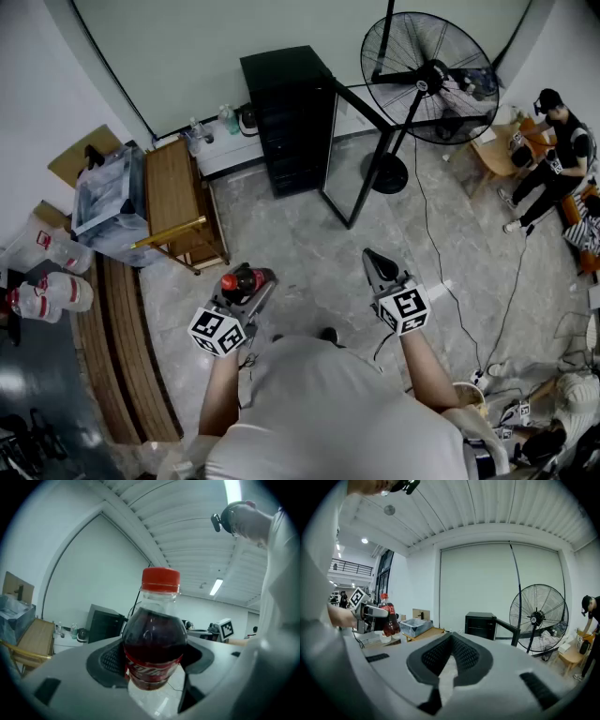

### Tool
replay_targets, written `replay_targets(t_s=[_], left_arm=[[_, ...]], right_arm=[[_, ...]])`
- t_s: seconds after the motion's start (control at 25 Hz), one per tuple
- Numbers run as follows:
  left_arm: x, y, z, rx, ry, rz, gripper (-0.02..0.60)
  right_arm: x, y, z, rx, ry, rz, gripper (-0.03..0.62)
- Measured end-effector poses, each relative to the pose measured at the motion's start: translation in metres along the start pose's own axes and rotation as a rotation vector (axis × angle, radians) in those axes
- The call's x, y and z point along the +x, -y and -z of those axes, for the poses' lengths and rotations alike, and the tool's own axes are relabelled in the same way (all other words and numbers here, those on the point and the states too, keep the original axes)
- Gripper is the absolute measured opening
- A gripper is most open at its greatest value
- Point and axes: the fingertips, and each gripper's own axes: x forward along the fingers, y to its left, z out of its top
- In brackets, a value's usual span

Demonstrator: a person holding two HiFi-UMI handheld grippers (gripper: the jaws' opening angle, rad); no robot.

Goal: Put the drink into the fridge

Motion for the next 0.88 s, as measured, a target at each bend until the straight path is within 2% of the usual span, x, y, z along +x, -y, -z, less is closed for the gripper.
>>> replay_targets(t_s=[0.48,0.88], left_arm=[[0.019,0.012,0.001,0.002,-0.001,-0.014,0.307],[0.033,0.029,0.011,-0.016,0.008,-0.061,0.307]], right_arm=[[-0.004,0.027,-0.002,0.028,0.023,-0.003,-0.006],[-0.015,0.053,0.019,0.042,-0.014,-0.046,-0.005]])
